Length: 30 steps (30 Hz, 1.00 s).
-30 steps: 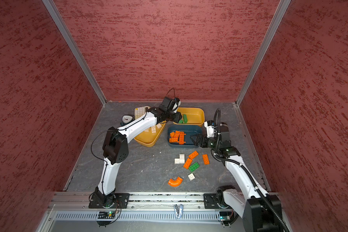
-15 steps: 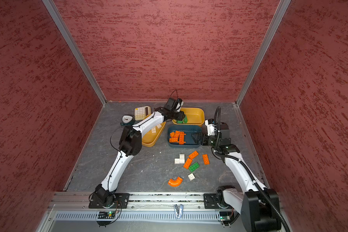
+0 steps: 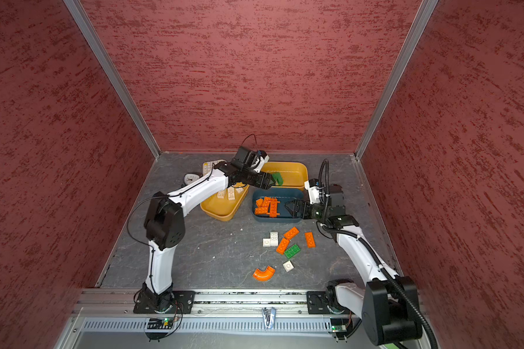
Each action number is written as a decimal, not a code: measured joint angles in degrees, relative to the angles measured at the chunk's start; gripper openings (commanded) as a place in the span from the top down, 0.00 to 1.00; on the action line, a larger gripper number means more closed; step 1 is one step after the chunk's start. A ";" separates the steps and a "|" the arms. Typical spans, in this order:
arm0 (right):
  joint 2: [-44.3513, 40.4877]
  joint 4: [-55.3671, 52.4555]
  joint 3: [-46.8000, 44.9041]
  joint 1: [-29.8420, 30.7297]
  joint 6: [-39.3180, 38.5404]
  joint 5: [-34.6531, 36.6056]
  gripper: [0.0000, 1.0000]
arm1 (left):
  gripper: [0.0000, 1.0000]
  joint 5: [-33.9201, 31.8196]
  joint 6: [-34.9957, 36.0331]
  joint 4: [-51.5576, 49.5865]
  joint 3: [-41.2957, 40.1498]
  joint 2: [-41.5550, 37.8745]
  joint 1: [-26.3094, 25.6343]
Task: Sort the legos into containers by color
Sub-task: Place the lego in the container, then pick up the lego from the center of the table.
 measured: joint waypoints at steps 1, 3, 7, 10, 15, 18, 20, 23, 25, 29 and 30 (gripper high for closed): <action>-0.31 -0.57 0.00 1.11 0.22 0.61 0.01 | 0.13 0.87 -0.11 0.57 -3.52 -3.54 0.13; -0.90 -1.70 0.00 3.39 0.85 2.01 0.01 | 0.12 2.64 -0.79 2.12 -10.10 -9.68 0.42; -1.75 -3.30 -0.22 9.03 3.34 6.71 0.03 | 0.07 6.73 -3.10 4.59 -22.62 -19.37 1.68; -1.75 -4.52 -0.22 13.79 5.84 11.54 0.07 | 0.02 9.18 -5.29 5.57 -30.56 -24.26 2.93; 0.33 -6.62 -0.22 22.45 11.34 21.35 0.12 | 0.01 11.39 -8.28 6.56 -39.26 -30.32 4.35; 3.30 -7.78 -0.20 26.91 14.36 26.58 0.16 | 0.01 12.24 -9.55 7.56 -42.71 -33.81 5.07; 5.38 -8.28 -0.20 29.90 16.46 28.92 0.19 | 0.01 12.70 -10.47 8.31 -44.68 -35.89 5.60; 7.74 -8.22 -0.20 33.88 19.23 30.77 0.24 | 0.01 13.11 -11.32 8.87 -46.90 -38.25 6.69; 8.92 -8.11 -0.20 36.17 20.85 31.58 0.26 | 0.01 13.51 -11.61 8.94 -48.15 -39.36 7.50; 11.10 -7.69 -0.20 40.33 23.93 32.28 0.27 | 0.00 14.08 -11.91 8.92 -50.31 -41.09 9.27; 11.69 -7.58 -0.20 41.24 24.59 32.33 0.27 | 0.01 14.14 -11.93 8.92 -50.62 -41.33 9.62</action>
